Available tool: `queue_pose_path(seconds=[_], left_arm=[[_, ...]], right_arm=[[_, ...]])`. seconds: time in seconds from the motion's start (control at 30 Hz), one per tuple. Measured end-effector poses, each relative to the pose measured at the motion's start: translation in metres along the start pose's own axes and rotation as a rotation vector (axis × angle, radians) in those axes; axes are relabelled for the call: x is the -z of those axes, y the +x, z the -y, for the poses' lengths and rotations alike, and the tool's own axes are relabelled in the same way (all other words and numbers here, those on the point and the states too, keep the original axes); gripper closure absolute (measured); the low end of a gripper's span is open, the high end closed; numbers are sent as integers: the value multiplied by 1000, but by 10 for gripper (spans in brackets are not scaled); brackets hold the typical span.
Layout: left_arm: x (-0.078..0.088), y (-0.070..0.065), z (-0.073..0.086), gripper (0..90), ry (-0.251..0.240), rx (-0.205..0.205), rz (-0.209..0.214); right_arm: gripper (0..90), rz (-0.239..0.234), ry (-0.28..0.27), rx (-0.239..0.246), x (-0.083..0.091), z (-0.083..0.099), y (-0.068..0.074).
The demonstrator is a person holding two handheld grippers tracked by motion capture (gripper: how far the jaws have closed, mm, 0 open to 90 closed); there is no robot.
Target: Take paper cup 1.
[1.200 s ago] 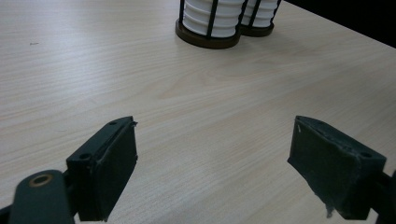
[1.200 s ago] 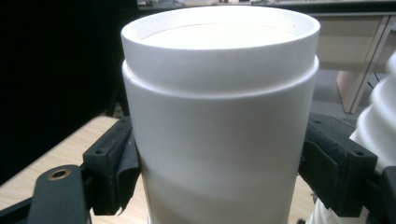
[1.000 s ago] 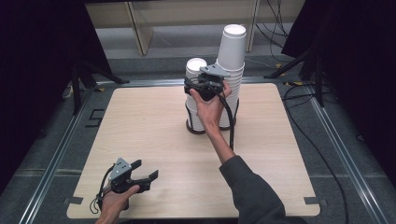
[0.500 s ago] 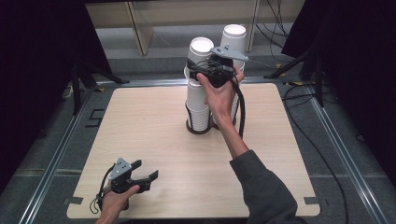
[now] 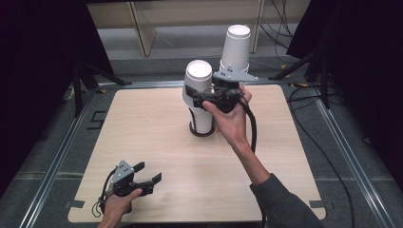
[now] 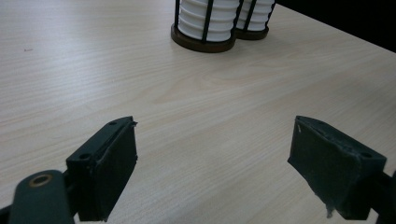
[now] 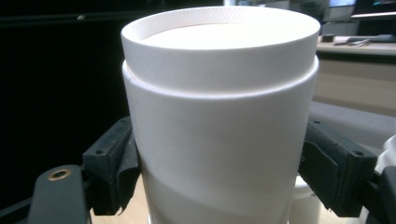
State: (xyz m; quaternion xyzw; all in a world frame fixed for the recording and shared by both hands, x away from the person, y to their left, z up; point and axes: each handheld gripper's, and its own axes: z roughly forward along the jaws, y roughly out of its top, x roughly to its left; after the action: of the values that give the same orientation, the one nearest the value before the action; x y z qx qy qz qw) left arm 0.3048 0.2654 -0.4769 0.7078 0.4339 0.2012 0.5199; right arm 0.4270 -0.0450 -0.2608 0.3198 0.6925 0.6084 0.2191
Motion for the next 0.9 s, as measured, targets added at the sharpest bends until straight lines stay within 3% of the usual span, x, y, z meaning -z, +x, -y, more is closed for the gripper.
queue_pose_path(seconds=[0.2, 0.27, 0.3, 0.33, 0.47, 0.57, 0.63, 0.67, 0.73, 0.9], left_arm=[[1, -1, -2, 143, -44, -15, 10], [2, -1, -3, 143, -50, -16, 9], [3, -2, -3, 143, -51, -25, 9], [1, -2, -3, 143, -73, -18, 20], [3, -2, -3, 144, -44, -26, 4], [2, -2, -4, 143, -52, -29, 10], [2, -3, -4, 143, -57, -33, 8], [2, -3, -4, 143, -59, -35, 7], [1, -3, -3, 143, -77, -41, 19], [4, -4, -4, 143, -66, -48, 11]], right_arm=[[206, -65, 32, 8, -1, 29, 7], [206, -80, 41, -2, -1, 33, 8], [206, -107, 52, -15, -2, 44, 12], [206, -102, 59, -3, -2, 47, 12], [206, -118, 80, -1, -4, 64, 14], [206, -151, 92, -20, -7, 75, 14], [206, -151, 98, -7, -9, 82, 13], [206, -157, 115, -32, -9, 85, 15], [206, -169, 117, -25, -12, 92, 13], [206, -208, 146, -69, -17, 108, 14]])
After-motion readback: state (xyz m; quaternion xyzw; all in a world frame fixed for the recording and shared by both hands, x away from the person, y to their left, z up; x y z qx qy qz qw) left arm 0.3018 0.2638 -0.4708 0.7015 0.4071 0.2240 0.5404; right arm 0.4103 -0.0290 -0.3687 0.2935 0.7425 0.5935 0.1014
